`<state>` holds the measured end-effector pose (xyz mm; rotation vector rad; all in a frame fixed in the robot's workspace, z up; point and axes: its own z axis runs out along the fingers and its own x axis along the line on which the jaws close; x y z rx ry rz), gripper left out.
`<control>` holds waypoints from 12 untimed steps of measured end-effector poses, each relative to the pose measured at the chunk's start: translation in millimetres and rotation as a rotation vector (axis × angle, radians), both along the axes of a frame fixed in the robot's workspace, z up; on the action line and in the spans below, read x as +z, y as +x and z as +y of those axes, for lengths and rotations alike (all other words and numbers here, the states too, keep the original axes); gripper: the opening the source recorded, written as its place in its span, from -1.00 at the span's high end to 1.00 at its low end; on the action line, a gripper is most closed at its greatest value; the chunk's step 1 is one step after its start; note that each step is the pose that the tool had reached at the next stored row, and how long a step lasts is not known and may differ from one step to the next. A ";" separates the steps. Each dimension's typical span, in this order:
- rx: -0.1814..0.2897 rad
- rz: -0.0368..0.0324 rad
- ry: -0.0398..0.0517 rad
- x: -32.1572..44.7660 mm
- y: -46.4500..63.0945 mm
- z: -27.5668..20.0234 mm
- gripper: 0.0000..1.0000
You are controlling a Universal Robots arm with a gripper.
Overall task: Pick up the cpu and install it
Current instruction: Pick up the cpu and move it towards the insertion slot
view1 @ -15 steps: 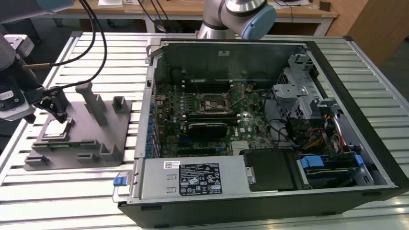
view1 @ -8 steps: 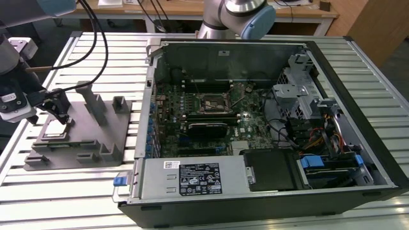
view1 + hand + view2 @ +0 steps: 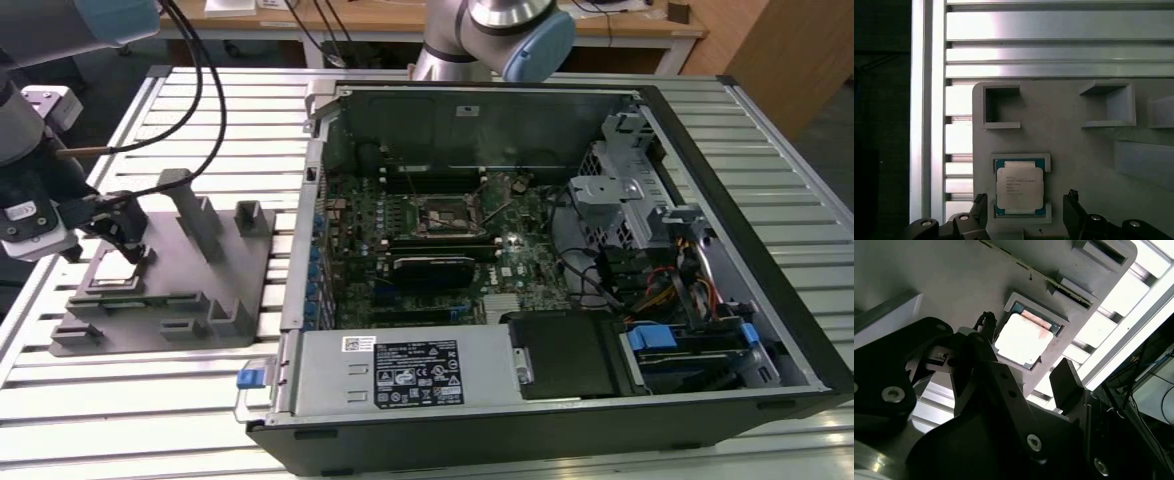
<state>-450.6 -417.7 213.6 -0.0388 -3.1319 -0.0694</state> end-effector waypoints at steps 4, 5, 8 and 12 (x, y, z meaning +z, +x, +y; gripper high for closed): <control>0.000 -0.0001 0.0001 -6.2 -0.1 0.2 -0.40; -0.001 -0.0001 0.0001 -7.3 -0.1 0.5 -0.40; -0.001 0.0000 0.0001 -10.0 -0.1 1.2 -0.40; -0.001 0.0000 0.0000 -13.8 -0.1 2.3 -0.40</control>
